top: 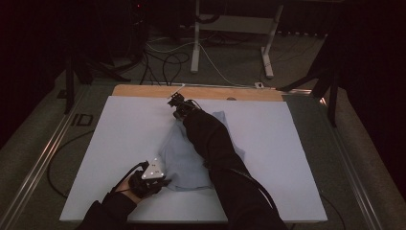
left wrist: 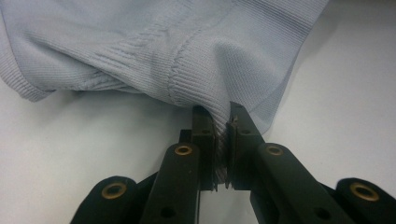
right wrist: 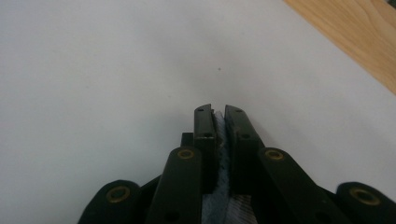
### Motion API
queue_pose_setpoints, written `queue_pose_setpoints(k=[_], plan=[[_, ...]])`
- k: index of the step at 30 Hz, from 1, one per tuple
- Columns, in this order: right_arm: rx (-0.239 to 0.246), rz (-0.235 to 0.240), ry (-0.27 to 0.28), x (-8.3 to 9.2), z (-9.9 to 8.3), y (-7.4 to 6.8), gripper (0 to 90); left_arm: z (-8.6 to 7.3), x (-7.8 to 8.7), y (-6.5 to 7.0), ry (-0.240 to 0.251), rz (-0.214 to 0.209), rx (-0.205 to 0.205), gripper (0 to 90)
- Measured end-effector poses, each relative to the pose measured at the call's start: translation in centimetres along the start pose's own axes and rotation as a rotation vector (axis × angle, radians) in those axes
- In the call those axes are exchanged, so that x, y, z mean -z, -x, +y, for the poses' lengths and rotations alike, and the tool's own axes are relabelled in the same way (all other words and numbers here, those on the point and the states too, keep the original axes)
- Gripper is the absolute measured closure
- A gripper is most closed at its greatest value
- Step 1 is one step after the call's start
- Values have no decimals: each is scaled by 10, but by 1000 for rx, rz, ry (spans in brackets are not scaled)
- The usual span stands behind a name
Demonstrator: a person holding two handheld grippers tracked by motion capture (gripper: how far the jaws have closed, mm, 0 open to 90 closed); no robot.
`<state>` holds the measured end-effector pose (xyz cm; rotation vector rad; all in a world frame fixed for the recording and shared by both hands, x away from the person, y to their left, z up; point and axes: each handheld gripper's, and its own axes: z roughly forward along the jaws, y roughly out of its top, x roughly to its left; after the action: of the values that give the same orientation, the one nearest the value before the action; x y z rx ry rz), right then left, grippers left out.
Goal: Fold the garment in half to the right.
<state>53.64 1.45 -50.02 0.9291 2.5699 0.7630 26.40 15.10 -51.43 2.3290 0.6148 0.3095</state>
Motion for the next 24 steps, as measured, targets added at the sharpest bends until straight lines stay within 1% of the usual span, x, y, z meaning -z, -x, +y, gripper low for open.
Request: queue_pose_setpoints(k=[1, 4, 5, 6, 8, 9, 10, 12, 13, 14, 17, 18, 19, 20, 22, 24], plan=[[-1, 2, -1, 1, 0, -1, 852, 0, 1, 0, 11, -11, -4, 854], [18, 10, -4, 6, 1, -1, 852, 1, 1, 1, 14, -19, -9, 854], [26, 17, -2, 8, 1, 0, 852, 1, 1, 2, 15, -32, -16, 853], [28, 25, 4, 9, 1, 0, 852, 2, 1, 2, 17, -35, -25, 854], [30, 27, 4, 11, 1, 0, 852, 2, 1, 2, 17, -39, -29, 854], [33, 35, 14, 15, 1, 2, 852, 4, 3, 1, 27, -53, -32, 854], [33, 35, 14, 15, 1, 2, 852, 4, 3, 1, 27, -53, -32, 854], [29, 39, 27, 21, 0, 5, 852, 7, 3, 0, 22, -56, -50, 854], [29, 39, 27, 21, 0, 5, 852, 7, 3, 0, 22, -56, -50, 854], [31, 39, 33, 24, 0, 7, 852, 10, 4, 0, 26, -65, -56, 853], [30, 39, 34, 25, -1, 7, 852, 11, 4, 0, 26, -64, -65, 853], [28, 42, 40, 28, -1, 11, 852, 16, 5, 1, 33, -73, -91, 853], [23, 49, 43, 29, -1, 11, 852, 18, 6, 1, 33, -78, -100, 853], [25, 45, 44, 30, -1, 12, 852, 19, 6, 0, 37, -80, -110, 853], [32, 44, 53, 33, -1, 13, 852, 23, 7, -1, 37, -90, -114, 853], [33, 41, 57, 37, -2, 13, 852, 27, 8, -1, 34, -96, -128, 853]])
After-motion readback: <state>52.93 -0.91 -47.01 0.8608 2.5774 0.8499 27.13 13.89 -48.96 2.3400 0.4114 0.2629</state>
